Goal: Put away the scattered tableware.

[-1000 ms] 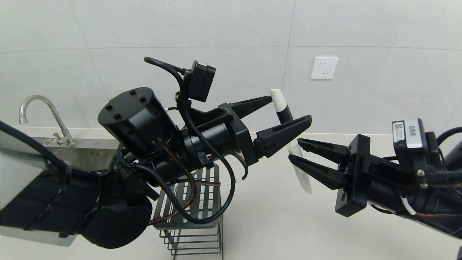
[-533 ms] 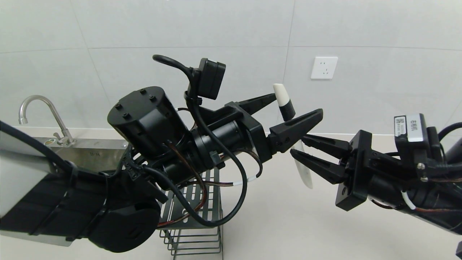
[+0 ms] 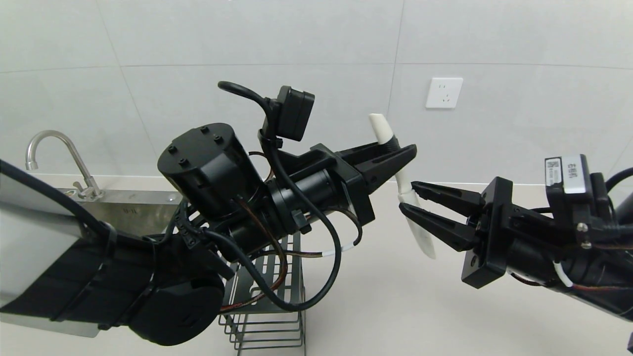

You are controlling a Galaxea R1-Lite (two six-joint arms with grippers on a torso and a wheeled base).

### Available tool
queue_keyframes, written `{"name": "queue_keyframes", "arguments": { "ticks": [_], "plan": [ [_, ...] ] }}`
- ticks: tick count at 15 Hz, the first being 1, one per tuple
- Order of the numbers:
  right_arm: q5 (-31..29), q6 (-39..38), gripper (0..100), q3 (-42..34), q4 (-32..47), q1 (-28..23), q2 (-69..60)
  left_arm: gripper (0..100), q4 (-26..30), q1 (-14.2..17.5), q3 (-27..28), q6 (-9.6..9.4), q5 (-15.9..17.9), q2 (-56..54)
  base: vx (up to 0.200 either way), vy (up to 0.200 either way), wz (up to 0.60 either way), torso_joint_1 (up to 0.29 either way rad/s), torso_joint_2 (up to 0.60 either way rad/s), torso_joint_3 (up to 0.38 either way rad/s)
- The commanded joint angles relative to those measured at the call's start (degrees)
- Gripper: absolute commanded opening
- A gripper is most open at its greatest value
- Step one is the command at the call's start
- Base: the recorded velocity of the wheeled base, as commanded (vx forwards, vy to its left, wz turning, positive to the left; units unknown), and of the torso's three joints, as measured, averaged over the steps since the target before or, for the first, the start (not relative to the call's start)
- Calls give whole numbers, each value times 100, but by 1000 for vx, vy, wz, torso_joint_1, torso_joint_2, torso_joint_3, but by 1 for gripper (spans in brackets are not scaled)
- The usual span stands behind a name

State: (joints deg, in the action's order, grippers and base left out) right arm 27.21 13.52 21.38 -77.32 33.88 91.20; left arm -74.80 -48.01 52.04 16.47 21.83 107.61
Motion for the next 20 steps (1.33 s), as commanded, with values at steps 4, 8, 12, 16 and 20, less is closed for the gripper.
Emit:
{"name": "queue_keyframes", "arguments": {
  "ticks": [4, 8, 12, 16, 20],
  "plan": [
    [12, -16, 100, 77, 7, 22, 3, 0, -52, -86, 8, -12, 14, -38, 0, 0, 0, 0, 0, 0],
    [12, 10, 100, -547, 7, 5, -348, 0, -26, 28, -10, -21, -4, -73, 0, 0, 0, 0, 0, 0],
    [12, 2, 100, -1418, 60, -1120, -1588, 0, -26, 125, -107, -144, -21, -223, 0, 0, 0, 0, 0, 0],
    [100, -25, 0, -2129, 543, -2210, -3697, 0, -52, 503, -177, -364, -21, -486, 0, 0, 0, 0, 0, 0],
    [65, 2, 0, -2138, 2538, -2720, -5850, 0, -140, 643, -194, -452, -21, -759, 0, 0, 0, 0, 0, 0]
  ]
}}
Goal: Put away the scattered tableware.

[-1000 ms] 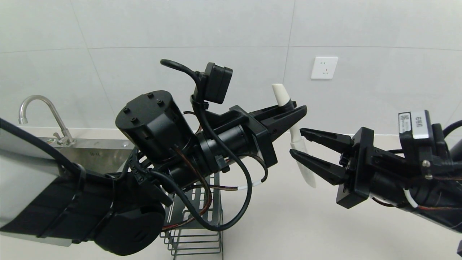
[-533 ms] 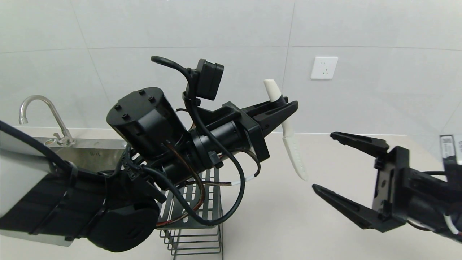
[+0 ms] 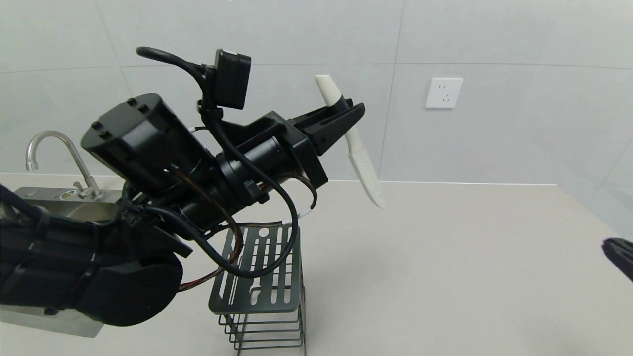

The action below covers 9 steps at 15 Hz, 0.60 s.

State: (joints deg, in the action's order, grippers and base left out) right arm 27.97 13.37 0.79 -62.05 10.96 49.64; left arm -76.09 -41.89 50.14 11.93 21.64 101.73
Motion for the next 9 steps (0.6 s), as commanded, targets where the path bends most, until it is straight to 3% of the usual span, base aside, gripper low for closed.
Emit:
{"name": "queue_keyframes", "arguments": {
  "ticks": [1, 5, 7, 9],
  "plan": [
    [-10, 16, 0, -79, 1731, -569, -2521, 0, -63, 31, -13, -33, 7, -250, 0, 0, 0, 0, 0, 0],
    [-46, 25, 0, -79, 3814, -736, -4419, 0, -178, 31, -22, -315, 7, -312, 0, 0, 0, 0, 0, 0],
    [-292, -1, 0, -79, 3885, -920, -4489, 0, -274, 31, -31, -473, 60, -391, 0, 0, 0, 0, 0, 0],
    [-371, -10, 0, -79, 4368, -1122, -4665, 0, -169, 93, -145, -464, 60, -531, 0, 0, 0, 0, 0, 0]
  ]
}}
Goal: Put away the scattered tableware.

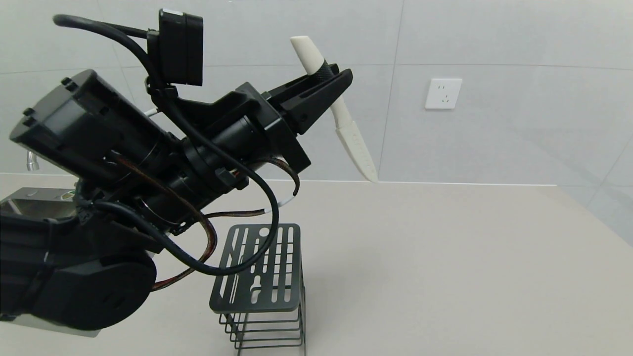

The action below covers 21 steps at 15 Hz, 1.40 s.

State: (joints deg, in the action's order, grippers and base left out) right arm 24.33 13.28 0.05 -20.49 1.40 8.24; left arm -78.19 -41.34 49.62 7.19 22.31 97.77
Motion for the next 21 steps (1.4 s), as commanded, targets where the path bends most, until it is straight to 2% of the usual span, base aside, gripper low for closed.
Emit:
{"name": "queue_keyframes", "arguments": {
  "ticks": [1, 4, 6, 7, 8, 9, 10, 12, 15, 17, 18, 19, 20, 21],
  "plan": [
    [-87, 8, 0, -5, 748, -149, -815, 0, 50, 38, -224, 10, -7, -144, 0, 0, 0, 0, 0, 0],
    [-1071, -229, 0, -5, 1750, -149, -824, 0, 32, 91, -356, -16, -51, -162, 0, 0, 0, 0, 0, 0],
    [-1273, -616, 0, -5, 1759, -149, -824, 0, 102, 91, -374, -25, -51, -241, 0, 0, 0, 0, 0, 0],
    [-1686, -941, 0, -5, 1794, -149, -824, 0, 304, 100, -470, -104, -60, -311, 0, 0, 0, 0, 0, 0],
    [-2117, -1169, 0, -5, 2049, -149, -824, 0, 498, 91, -497, -350, -95, -417, 0, 0, 0, 0, 0, 0],
    [-2214, -1442, 0, 13, 2146, -149, -824, 0, 674, 82, -506, -508, -157, -513, 0, 0, 0, 0, 0, 0],
    [-2214, -1459, 0, 4, 2093, -149, -824, 0, 858, 56, -506, -543, -394, -627, 0, 0, 0, 0, 0, 0],
    [-2214, -1459, 0, 4, 2093, -149, -824, 0, 1201, -67, -541, -543, -1167, -865, 0, 0, 0, 0, 0, 0],
    [-2214, -1459, 0, 4, 2093, -149, -824, 0, 1711, -217, -725, -543, -2134, -1225, 0, 0, 0, 0, 0, 0],
    [-2214, -1451, 0, 4, 2093, -149, -824, 0, 1719, -349, -954, -543, -2495, -1339, 0, 0, 0, 0, 0, 0],
    [-2214, -1451, 0, 4, 2093, -149, -824, 0, 1719, -349, -954, -543, -2495, -1339, 0, 0, 0, 0, 0, 0],
    [-2214, -1451, 0, 4, 2093, -149, -824, 0, 1719, -656, -989, -570, -2960, -1357, 0, 0, 0, 0, 0, 0],
    [-2214, -1451, 0, 4, 2093, -149, -824, 0, 1728, -841, -998, -579, -3250, -1375, 0, 0, 0, 0, 0, 0],
    [-2214, -1442, 0, 4, 2093, -149, -824, 0, 1755, -955, -989, -684, -3444, -1392, 0, 0, 0, 0, 0, 0]
  ]
}}
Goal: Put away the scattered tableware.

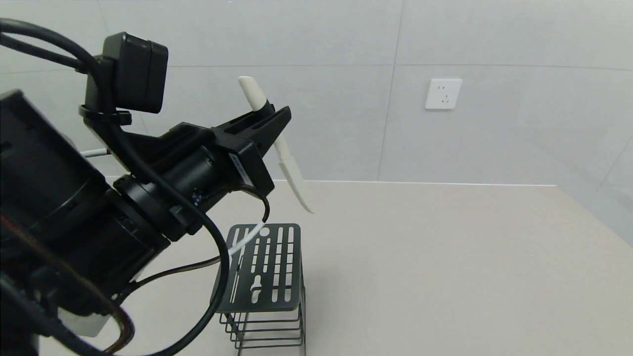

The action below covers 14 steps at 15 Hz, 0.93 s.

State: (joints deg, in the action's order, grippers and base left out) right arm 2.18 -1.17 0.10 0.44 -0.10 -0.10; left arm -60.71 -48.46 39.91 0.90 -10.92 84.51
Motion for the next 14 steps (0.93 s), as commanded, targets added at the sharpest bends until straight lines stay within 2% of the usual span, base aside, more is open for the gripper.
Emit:
{"name": "queue_keyframes", "arguments": {
  "ticks": [1, 2, 3, 5, 6, 9, 12, 14],
  "plan": [
    [2, 12, 0, -1, 0, 1, 10, 0, 42, -305, -27, -363, -173, -145, 0, 0, 0, 0, 0, 0],
    [2, 12, 0, -1, 0, 1, 10, 0, 156, -305, -10, -705, -173, -198, 0, 0, 0, 0, 0, 0],
    [2, 20, 0, -1, 0, 1, 10, 0, 332, -305, -1, -943, -182, -303, 0, 0, 0, 0, 0, 0],
    [2, 29, 0, -1, 0, 1, 10, 0, 622, -313, -19, -1136, -305, -452, 0, 0, 0, 0, 0, 0],
    [2, 29, 0, -1, 0, 1, 10, 0, 657, -384, -19, -1154, -499, -461, 0, 0, 0, 0, 0, 0],
    [2, 56, 0, -1, 0, 1, 10, 0, 666, -709, -10, -1154, -709, -426, 0, 0, 0, 0, 0, 0],
    [2, 56, 0, -1, 0, 1, 10, 0, 780, -876, -1, -1162, -1114, -435, 0, 0, 0, 0, 0, 0],
    [2, 64, 0, -1, 0, 1, 10, 0, 991, -885, -36, -1119, -1210, -461, 0, 0, 0, 0, 0, 0]
  ]
}}
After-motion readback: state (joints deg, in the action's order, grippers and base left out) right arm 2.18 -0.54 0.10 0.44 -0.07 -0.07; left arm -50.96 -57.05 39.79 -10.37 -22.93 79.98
